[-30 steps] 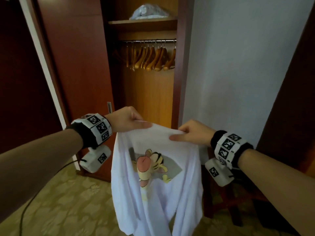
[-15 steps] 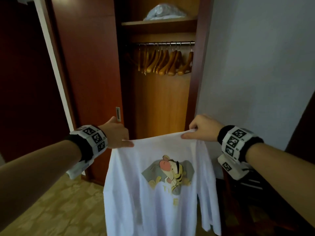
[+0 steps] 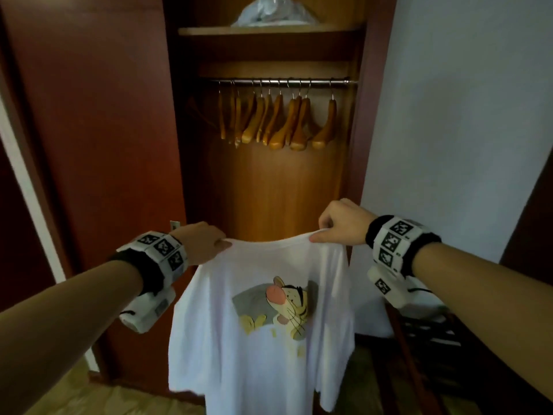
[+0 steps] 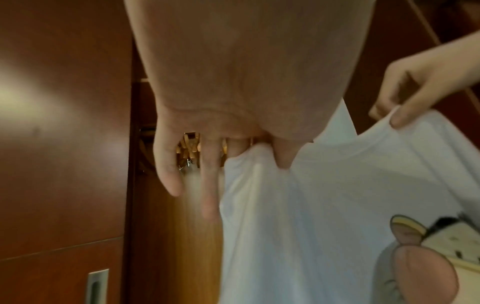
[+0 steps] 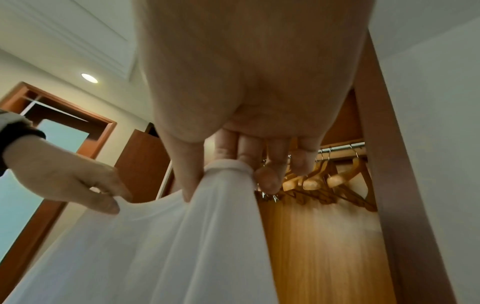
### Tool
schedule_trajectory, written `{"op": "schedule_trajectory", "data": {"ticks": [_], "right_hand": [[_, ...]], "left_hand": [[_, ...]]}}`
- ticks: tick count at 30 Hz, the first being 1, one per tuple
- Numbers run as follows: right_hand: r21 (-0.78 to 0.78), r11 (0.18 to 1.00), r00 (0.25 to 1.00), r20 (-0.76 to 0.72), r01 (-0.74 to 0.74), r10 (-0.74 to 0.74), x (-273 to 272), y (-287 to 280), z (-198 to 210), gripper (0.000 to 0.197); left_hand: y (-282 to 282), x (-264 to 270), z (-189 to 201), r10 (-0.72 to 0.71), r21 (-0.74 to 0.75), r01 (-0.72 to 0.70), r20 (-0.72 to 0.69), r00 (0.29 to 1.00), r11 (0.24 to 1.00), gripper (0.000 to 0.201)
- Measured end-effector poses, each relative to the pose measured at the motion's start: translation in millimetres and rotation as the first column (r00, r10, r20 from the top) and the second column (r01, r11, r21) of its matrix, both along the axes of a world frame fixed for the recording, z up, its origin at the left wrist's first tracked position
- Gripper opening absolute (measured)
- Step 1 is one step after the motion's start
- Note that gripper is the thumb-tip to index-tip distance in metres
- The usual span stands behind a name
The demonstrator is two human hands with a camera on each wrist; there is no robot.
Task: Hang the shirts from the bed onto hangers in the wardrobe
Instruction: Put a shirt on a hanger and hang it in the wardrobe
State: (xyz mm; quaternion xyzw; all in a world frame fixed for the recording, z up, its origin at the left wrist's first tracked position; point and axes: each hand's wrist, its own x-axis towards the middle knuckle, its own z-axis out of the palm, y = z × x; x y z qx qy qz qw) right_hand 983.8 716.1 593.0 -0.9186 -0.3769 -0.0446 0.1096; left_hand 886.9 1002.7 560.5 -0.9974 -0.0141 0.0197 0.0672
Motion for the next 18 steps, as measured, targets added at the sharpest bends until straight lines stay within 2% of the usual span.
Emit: {"op": "schedule_trajectory", "data": {"ticks": [5, 8, 11, 16, 18], "right_hand": [[-0.127, 0.988, 0.994, -0.062, 0.084, -0.092, 61.9, 33.5, -6.1, 0.041], [-0.139, 0.986, 0.99, -0.084, 0.097, -0.11, 96.6, 49.9, -8.2, 0.042], [-0.165, 0.983, 0.99, -0.1, 0.085, -0.102, 133.1, 68.1, -9.7, 0.046], [-0.13, 0.986, 0.988, -0.106, 0.1, -0.114, 192.6, 88.7, 7.3, 0.047], [-0.026, 0.984, 0.984, -0.045, 0.174, -0.175, 221.2, 93.8, 31.4, 0.041]], "left_hand": [[17.5, 69.5, 3.4, -0.104, -0.007, 0.105, 0.071, 0.992, 0.994, 0.043], [25.2, 114.7, -0.6, -0.151, -0.056, 0.159, 0.116, 0.982, 0.986, 0.043], [26.3, 156.8, 0.6, -0.206, -0.005, 0.211, 0.192, 0.959, 0.977, 0.041], [33.4, 232.7, 13.1, -0.28, 0.084, 0.268, 0.243, 0.929, 0.96, 0.041], [34.5, 264.1, 26.7, -0.318, 0.126, 0.295, 0.263, 0.911, 0.947, 0.039]]}}
